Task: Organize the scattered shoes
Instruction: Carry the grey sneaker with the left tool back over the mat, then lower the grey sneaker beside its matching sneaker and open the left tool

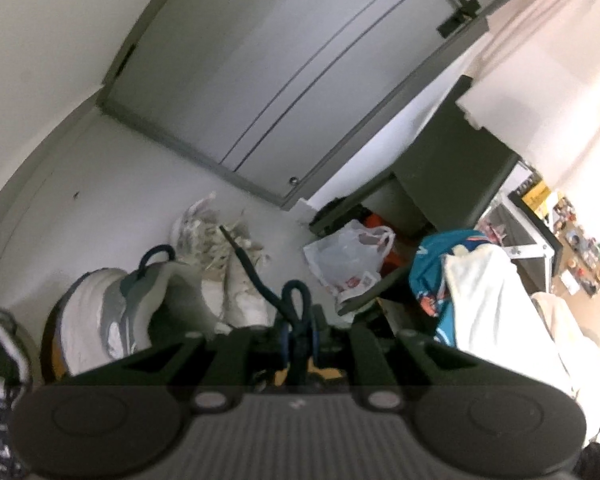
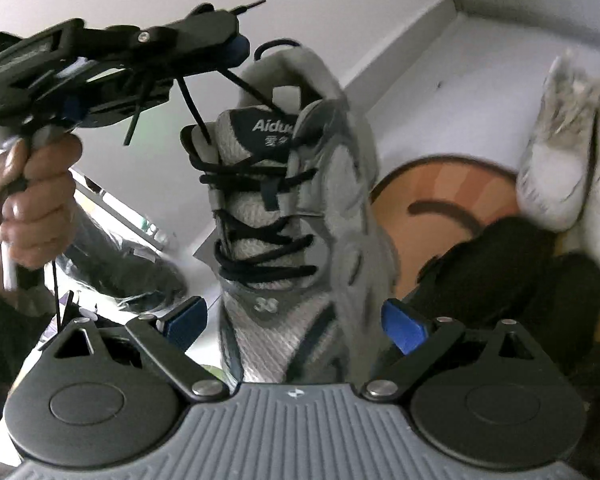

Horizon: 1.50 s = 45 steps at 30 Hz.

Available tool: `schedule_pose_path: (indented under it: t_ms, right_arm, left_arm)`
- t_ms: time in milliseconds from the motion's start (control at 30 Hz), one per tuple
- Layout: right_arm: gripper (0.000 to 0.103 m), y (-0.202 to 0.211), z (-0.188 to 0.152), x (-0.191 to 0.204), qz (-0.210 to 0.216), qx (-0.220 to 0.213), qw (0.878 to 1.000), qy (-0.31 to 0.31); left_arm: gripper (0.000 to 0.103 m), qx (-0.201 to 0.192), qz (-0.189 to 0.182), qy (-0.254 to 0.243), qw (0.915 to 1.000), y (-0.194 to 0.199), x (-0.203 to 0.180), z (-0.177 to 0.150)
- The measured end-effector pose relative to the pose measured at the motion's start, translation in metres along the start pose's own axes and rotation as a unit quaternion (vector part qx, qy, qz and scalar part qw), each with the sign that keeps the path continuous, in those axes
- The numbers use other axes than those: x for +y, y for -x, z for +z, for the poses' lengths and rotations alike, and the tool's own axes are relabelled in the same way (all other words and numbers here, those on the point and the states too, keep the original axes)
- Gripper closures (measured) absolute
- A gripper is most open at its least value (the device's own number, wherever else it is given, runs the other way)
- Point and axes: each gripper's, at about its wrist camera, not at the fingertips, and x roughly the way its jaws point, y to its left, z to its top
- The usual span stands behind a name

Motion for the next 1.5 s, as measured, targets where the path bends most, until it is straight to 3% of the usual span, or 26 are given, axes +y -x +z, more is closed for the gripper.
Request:
schedule_pose_path:
  t_ms: [300,700,1133,1300,1500]
  right_arm:
    - [0.007,-0.064,-0.014,0.005,-0.005,0.035,0.998,-0.056]
    - [0.014,-0.13,-0.031,0.011,-0.038,0.083,0.993,-0.075]
    - [0.014,-0.152,-0.04,-0.002,-0.043,0.104,0.989,-0.093]
    - [0.014,-0.161,-0.041,-0.005,-0.042,0.115,0.988,-0.099]
    - [0.013,-0.159,-0.04,-0.006,-0.044,0.114,0.987,-0.104]
  left_arm:
    - [0.093,0.004,0.025,0.037,0.999,-0.003,0.048,-0.023]
    - [0.093,0.013,0.054,0.078,0.9954,-0.005,0.09,-0.049]
    - [0.093,0.027,0.089,0.093,0.9913,-0.024,0.116,-0.06]
    - [0.092,0.015,0.085,0.11,0.9902,-0.032,0.129,-0.059]
    - [0.091,0.049,0.116,0.09,0.9879,-0.043,0.131,-0.066]
